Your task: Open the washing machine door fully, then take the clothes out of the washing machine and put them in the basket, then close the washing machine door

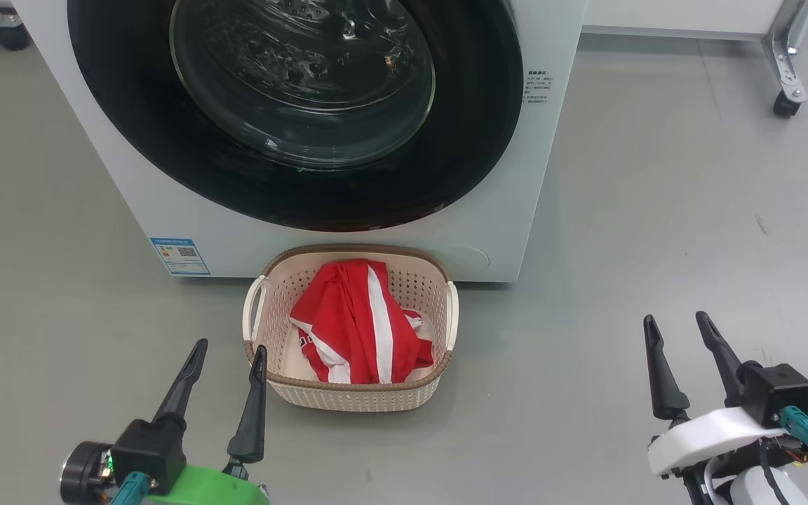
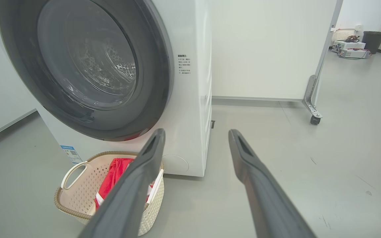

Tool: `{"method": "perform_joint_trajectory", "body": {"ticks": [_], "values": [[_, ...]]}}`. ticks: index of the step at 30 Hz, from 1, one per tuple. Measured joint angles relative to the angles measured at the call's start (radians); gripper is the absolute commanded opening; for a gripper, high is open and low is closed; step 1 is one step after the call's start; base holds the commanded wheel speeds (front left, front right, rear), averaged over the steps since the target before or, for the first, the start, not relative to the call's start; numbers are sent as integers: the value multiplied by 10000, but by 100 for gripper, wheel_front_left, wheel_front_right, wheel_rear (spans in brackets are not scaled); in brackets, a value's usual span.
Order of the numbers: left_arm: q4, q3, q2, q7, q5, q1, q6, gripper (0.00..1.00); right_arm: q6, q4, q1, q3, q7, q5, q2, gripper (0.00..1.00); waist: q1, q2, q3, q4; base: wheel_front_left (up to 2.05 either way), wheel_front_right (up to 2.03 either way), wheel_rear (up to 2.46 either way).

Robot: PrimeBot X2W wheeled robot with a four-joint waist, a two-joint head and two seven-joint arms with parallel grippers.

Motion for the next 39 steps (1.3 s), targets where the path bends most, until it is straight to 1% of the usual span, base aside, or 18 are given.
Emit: {"method": "perform_joint_trajectory", "body": {"ticks": [3,12,20,22,27,29,39], "values": [[-46,6,2,10,0,16,0,100,-102,-268,256,-36,0,0,-42,100,0,0,-40,-13,0,0,0],[-146,40,31,84,0,161,12,100,-268,-1053,762,-65,6,-29,-65,100,0,0,-110,-110,0,0,0],[-199,38,31,104,0,184,15,100,-290,-1549,1074,-109,174,-31,-138,100,0,0,-139,-155,0,0,0],[-207,36,31,144,0,187,17,100,-362,-1680,1138,-111,201,-31,-150,100,0,0,-142,-160,0,0,0],[-232,35,31,171,0,193,33,100,-378,-1960,1293,-119,326,-31,-182,100,0,0,-150,-178,0,0,0],[-242,35,31,173,0,194,46,100,-453,-2073,1347,-121,370,-31,-186,100,0,0,-153,-188,0,0,0],[-249,31,33,261,0,199,58,100,-464,-2481,1610,-146,568,-31,-209,100,0,0,-201,-219,0,0,0]]}}
